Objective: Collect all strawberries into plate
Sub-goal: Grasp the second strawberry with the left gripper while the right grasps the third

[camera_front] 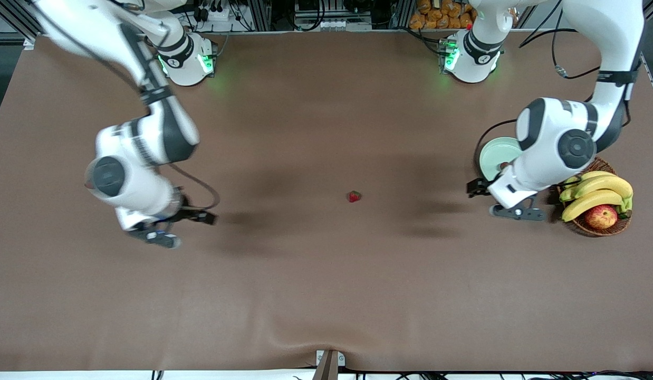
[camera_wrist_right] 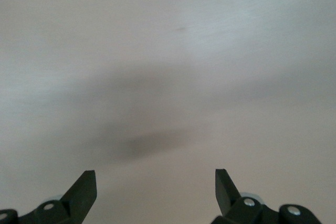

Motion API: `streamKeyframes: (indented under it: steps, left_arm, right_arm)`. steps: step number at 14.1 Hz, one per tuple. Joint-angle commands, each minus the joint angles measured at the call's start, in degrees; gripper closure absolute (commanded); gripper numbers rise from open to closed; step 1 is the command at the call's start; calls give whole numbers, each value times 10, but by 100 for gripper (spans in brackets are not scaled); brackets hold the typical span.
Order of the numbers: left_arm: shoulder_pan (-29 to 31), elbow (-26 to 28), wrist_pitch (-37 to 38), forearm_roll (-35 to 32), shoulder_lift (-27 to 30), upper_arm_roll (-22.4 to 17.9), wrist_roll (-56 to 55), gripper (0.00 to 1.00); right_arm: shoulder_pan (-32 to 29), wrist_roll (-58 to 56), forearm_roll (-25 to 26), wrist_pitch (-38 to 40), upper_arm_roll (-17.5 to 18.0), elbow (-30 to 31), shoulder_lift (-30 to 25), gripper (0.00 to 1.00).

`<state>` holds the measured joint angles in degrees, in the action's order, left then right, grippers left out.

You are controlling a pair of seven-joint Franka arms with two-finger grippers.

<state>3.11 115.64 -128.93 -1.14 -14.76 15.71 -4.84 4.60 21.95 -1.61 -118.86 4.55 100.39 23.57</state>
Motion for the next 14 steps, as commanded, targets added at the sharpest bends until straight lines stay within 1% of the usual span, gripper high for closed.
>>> streamKeyframes:
  steps: [1, 3, 5, 7, 8, 10, 11, 12, 14]
  left_arm:
    - [-51, -68, 14, -4, -46, 0, -46, 0]
    - [-109, -102, 14, -10, -70, -1, -126, 0]
    - [-156, -141, 14, -9, -100, -1, -174, 0]
    - [-189, -171, 14, -5, -133, 0, -211, 0]
    - [-213, -181, 14, -6, -148, -1, -233, 0]
    - [-241, -202, 13, -10, -177, -1, -263, 0]
    - [-254, -209, 11, -10, -189, -1, -269, 0]
    - [-273, -218, 10, -10, -204, -4, -278, 0]
    - [-288, -228, 1, -17, -225, -7, -281, 0]
  right_arm:
    - [-99, -142, 3, 27, 13, 24, -19, 0]
    - [-163, -251, 4, 32, 13, 24, -19, 0]
    - [-215, -359, 7, 31, 13, 24, -14, 0]
    - [-242, -425, 38, 30, 13, 41, -16, 0]
    - [-246, -447, 56, 29, 13, 56, -18, 0]
    - [-255, -479, 98, 13, 13, 84, -19, 0]
    - [-258, -487, 112, -6, 13, 100, -19, 0]
    - [-260, -501, 124, -41, 13, 128, -20, 0]
    - [-280, -522, 139, -122, 13, 179, -19, 0]
